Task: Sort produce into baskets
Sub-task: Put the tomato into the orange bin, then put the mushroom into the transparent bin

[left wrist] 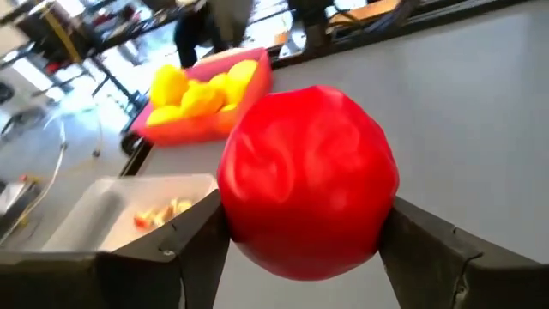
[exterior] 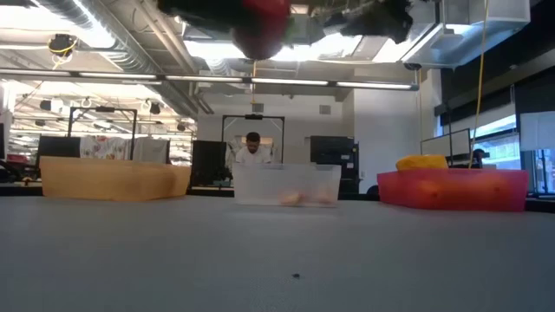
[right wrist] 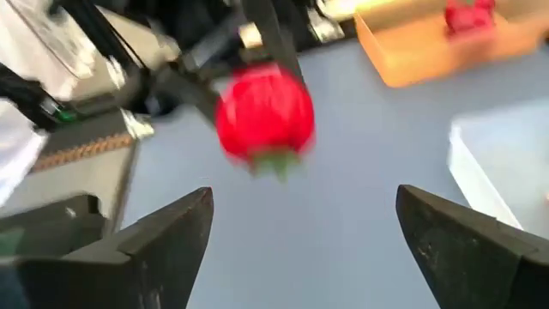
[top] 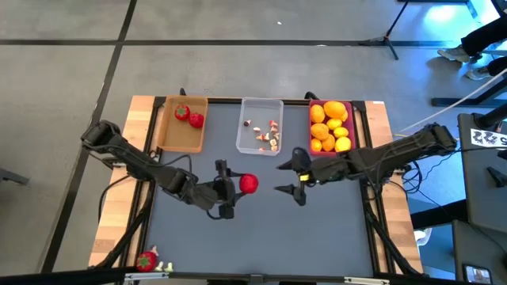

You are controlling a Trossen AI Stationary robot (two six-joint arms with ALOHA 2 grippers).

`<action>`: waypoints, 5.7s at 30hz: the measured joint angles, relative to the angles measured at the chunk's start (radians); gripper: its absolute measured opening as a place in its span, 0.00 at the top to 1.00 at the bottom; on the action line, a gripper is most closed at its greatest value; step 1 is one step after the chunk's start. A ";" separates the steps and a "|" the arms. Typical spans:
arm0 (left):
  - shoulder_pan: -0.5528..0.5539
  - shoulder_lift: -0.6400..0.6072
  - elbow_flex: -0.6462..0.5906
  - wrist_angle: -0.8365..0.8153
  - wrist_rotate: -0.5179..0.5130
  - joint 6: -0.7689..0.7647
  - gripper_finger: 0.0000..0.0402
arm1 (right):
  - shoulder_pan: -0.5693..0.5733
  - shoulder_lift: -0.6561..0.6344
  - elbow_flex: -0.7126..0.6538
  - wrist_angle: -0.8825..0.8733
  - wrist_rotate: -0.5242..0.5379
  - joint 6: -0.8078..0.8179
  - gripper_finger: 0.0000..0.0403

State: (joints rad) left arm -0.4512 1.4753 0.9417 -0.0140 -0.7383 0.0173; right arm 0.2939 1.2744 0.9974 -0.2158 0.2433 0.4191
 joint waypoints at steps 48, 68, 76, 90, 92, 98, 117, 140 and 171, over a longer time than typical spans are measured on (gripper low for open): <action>0.678 -0.296 -0.247 -0.915 0.056 -0.901 0.37 | 0.000 0.308 -0.002 -0.150 0.088 0.122 0.11; 0.690 -0.296 -0.287 -0.909 0.056 -0.857 0.30 | 0.000 0.315 -0.002 -0.127 0.116 0.107 0.11; 0.690 -0.296 -0.287 -0.904 0.057 -0.821 0.12 | 0.000 0.325 -0.002 -0.117 0.115 0.104 0.11; 0.489 -0.336 -0.098 -0.892 0.143 -0.710 0.11 | 0.000 0.325 -0.002 -0.092 0.123 0.078 0.11; 0.447 -0.344 -0.077 -0.866 0.175 -0.699 0.11 | 0.000 0.325 -0.002 -0.092 0.123 0.075 0.11; 0.346 -0.350 -0.063 -0.734 0.275 -0.695 0.11 | 0.000 0.325 -0.002 -0.087 0.123 0.069 0.11; -0.055 -0.257 -0.063 -0.633 0.502 -0.820 0.11 | 0.000 0.325 -0.002 -0.069 0.134 0.026 0.11; -0.287 -0.117 -0.071 -0.771 1.029 -1.598 0.11 | 0.000 0.325 -0.002 -0.064 0.131 0.021 0.11; -0.361 0.202 -0.138 -0.570 1.416 -1.786 0.11 | 0.000 0.325 -0.002 -0.040 0.130 0.018 0.11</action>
State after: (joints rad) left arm -0.8118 1.6776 0.8040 -0.5844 0.6772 -1.7691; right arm 0.2940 1.5997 0.9951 -0.2558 0.3737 0.4370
